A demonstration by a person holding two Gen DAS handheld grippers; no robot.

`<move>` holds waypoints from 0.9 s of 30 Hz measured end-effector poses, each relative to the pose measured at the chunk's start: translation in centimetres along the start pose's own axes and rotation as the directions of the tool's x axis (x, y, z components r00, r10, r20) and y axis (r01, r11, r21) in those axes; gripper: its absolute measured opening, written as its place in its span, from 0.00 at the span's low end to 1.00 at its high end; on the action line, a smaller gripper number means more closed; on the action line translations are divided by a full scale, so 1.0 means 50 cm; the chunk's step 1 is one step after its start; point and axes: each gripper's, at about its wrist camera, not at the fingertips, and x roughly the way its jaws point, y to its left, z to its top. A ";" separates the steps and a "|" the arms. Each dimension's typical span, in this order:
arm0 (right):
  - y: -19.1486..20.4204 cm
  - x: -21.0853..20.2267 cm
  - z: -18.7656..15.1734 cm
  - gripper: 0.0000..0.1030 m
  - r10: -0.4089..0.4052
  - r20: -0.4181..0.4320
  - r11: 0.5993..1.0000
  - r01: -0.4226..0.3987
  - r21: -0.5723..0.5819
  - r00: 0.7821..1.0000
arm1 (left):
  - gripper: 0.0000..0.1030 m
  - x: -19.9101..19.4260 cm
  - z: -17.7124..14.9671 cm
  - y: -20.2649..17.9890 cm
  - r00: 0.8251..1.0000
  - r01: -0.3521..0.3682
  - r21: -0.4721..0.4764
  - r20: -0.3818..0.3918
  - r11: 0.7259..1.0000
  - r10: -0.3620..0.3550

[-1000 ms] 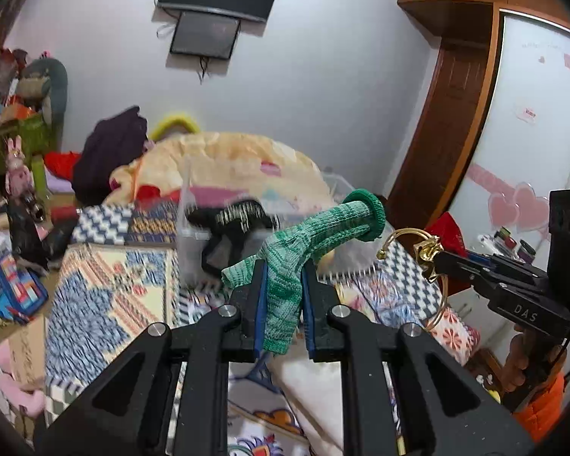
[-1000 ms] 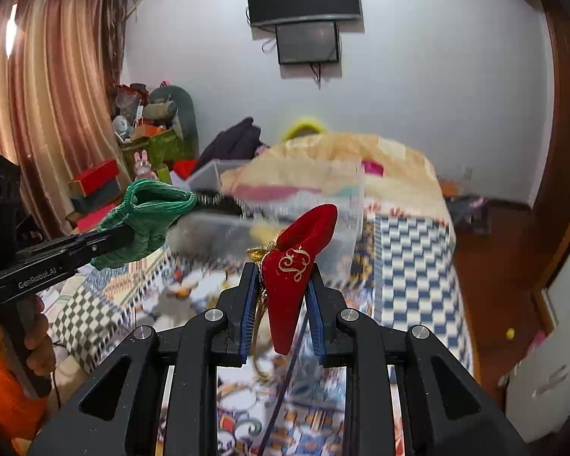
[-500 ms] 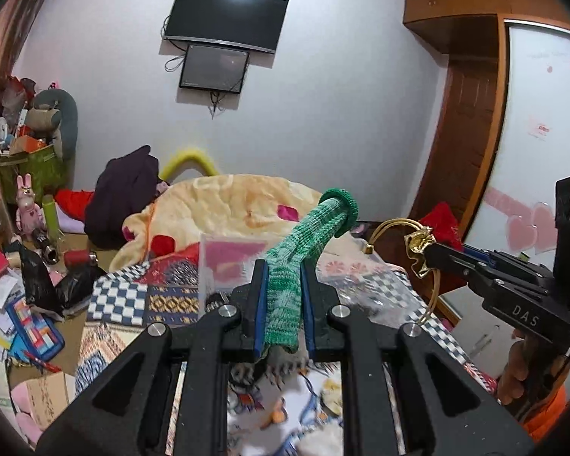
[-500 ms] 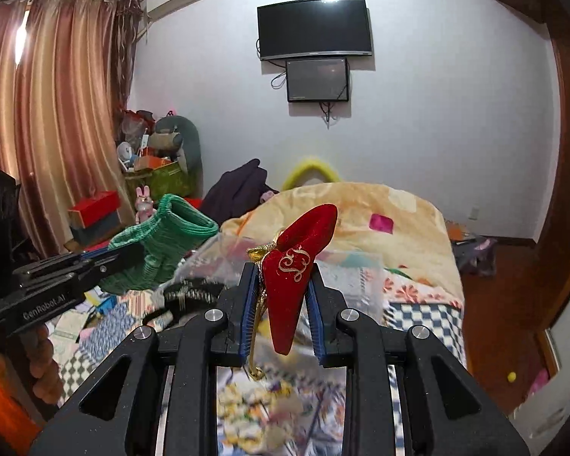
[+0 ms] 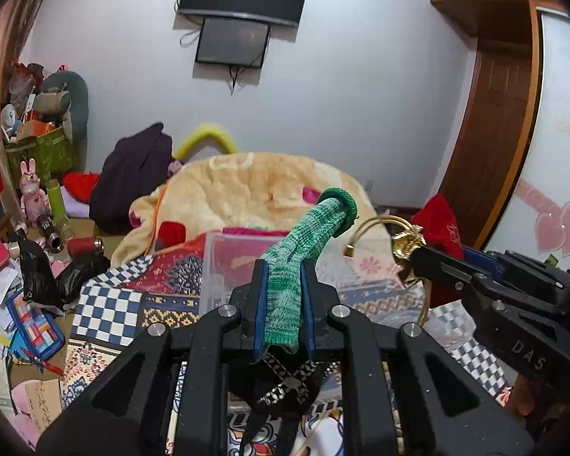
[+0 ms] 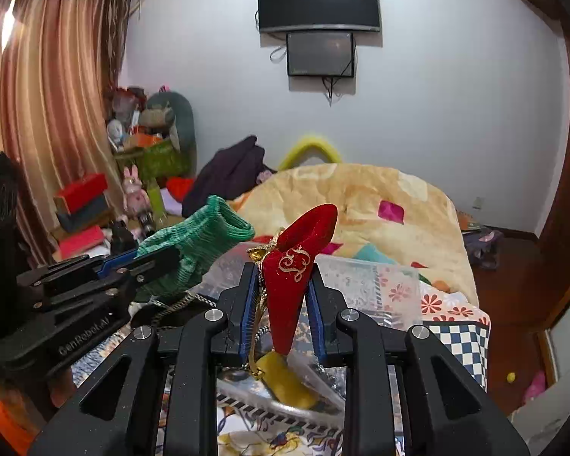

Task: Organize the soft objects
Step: 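Lift both items over the clear box and open both tools to drop them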

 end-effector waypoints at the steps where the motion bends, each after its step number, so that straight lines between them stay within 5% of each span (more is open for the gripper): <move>1: 0.002 0.010 -0.004 0.22 -0.006 -0.015 1.000 0.006 -0.007 1.000 | 0.15 0.014 -0.004 0.000 1.000 -0.003 0.004 -0.020 1.000 0.003; 11: -0.008 0.055 -0.038 0.24 -0.064 -0.117 0.997 0.059 -0.050 0.991 | 0.16 0.056 -0.031 -0.014 0.996 -0.026 0.048 -0.084 0.998 0.030; 17: -0.020 0.042 -0.030 0.52 -0.072 -0.118 0.997 0.067 -0.043 0.990 | 0.43 0.056 -0.041 -0.010 0.994 -0.024 0.032 -0.108 0.999 0.027; 27: -0.027 -0.033 -0.022 0.69 -0.077 -0.031 0.996 0.076 -0.038 0.997 | 0.47 0.002 -0.037 -0.010 0.997 0.011 0.033 -0.078 0.999 -0.008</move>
